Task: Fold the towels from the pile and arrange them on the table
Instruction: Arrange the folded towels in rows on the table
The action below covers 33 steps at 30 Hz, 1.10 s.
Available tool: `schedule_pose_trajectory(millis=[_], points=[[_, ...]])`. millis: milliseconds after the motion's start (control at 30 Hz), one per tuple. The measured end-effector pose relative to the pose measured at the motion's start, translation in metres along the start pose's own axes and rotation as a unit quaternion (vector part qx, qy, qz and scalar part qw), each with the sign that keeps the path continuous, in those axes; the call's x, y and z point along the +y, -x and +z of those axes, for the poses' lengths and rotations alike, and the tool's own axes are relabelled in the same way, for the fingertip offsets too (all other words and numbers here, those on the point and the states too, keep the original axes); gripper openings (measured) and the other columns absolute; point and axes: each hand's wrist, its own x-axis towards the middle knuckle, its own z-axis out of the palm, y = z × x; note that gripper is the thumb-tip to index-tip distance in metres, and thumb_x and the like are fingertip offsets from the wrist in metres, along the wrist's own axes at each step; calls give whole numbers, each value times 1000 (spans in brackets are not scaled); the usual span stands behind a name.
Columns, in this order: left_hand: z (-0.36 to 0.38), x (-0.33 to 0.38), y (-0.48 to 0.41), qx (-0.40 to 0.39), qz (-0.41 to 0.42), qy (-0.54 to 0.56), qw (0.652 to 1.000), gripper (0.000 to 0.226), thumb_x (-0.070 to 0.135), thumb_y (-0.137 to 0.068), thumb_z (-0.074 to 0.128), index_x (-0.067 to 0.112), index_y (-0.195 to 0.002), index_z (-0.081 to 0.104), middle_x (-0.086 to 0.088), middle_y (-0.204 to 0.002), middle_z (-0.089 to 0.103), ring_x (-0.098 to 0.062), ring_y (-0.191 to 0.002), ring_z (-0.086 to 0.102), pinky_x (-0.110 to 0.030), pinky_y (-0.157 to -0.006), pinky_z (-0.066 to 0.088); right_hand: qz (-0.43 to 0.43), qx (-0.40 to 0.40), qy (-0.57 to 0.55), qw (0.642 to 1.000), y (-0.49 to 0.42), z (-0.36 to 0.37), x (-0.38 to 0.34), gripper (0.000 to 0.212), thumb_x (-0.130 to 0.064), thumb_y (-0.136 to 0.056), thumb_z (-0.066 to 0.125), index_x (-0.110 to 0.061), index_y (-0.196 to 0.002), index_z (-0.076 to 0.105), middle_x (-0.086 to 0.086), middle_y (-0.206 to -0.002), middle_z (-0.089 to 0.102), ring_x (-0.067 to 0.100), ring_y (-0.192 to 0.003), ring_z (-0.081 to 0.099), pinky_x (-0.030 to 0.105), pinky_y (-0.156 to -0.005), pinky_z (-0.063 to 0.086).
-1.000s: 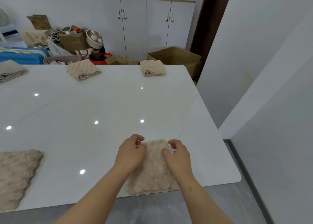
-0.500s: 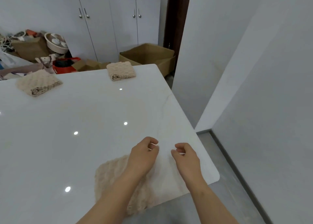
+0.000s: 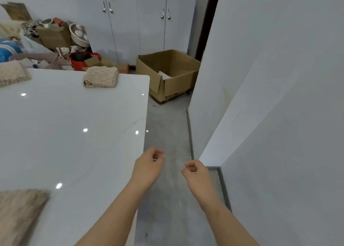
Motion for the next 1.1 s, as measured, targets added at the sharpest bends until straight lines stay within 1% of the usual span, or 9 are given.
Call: schedule_pose_trajectory(millis=[100, 233, 300, 467, 533, 700, 833, 967, 1100], points=[[15, 12, -15, 42, -20, 1, 999, 12, 19, -87, 55, 30, -92, 59, 15, -84, 58, 3, -76, 54, -4, -56, 37, -25, -44, 28, 998, -34, -17, -7, 12, -15, -86, 56, -20, -97, 57, -7, -87, 57, 11, -85, 56, 20, -73, 40], [16, 14, -42, 106, -54, 23, 993, 20, 21, -86, 55, 40, -82, 55, 14, -85, 61, 6, -74, 56, -5, -52, 36, -51, -117, 51, 990, -81, -16, -23, 9, -18, -88, 54, -24, -95, 55, -19, -81, 52, -4, -71, 50, 6, -56, 36], [14, 16, -62, 136, -66, 33, 988, 22, 19, -86, 55, 40, -80, 55, 17, -82, 61, 11, -69, 56, -3, -52, 37, -65, -147, 63, 985, -105, -9, -35, 9, -19, -88, 54, -24, -95, 54, -18, -82, 53, -3, -72, 50, 9, -59, 38], [-1, 26, -137, 193, -88, 58, 975, 20, 20, -86, 53, 38, -81, 56, 16, -83, 61, 2, -76, 57, -16, -60, 39, -98, -197, 79, 972, -182, 16, -75, 13, -18, -88, 55, -17, -102, 57, -14, -82, 52, 5, -75, 52, 17, -67, 41], [-13, 33, -173, 200, -92, 58, 974, 16, 20, -87, 52, 35, -88, 57, 15, -87, 60, 1, -79, 56, -18, -62, 40, -102, -206, 86, 969, -220, 30, -96, 11, -17, -88, 55, -18, -99, 57, -14, -81, 52, 2, -73, 51, 15, -63, 41], [-56, 45, -248, 251, -122, 71, 958, 15, 20, -89, 49, 29, -98, 57, 6, -97, 60, -12, -91, 58, -19, -60, 40, -125, -257, 115, 951, -298, 78, -154, 8, -20, -87, 54, -26, -92, 54, -13, -84, 55, 10, -83, 56, 26, -76, 47], [-91, 33, -284, 303, -177, 106, 930, 15, 20, -90, 48, 30, -96, 56, 3, -100, 61, -13, -92, 59, -21, -62, 41, -151, -307, 107, 933, -343, 124, -192, 9, -17, -86, 56, -25, -90, 55, -12, -83, 55, 8, -76, 55, 17, -61, 38], [-114, 16, -322, 366, -224, 150, 891, 16, 19, -90, 47, 28, -100, 56, 3, -103, 61, -13, -89, 59, -23, -64, 42, -208, -350, 141, 903, -392, 170, -230, 9, -21, -89, 53, -28, -95, 55, -19, -88, 53, -3, -76, 51, 11, -56, 34], [-131, 7, -368, 466, -259, 180, 827, 19, 26, -91, 47, 23, -109, 53, 5, -100, 59, -11, -85, 59, -24, -62, 42, -270, -365, 136, 880, -445, 222, -274, 11, -17, -88, 53, -27, -89, 58, -14, -86, 56, 8, -81, 55, 17, -58, 37]])
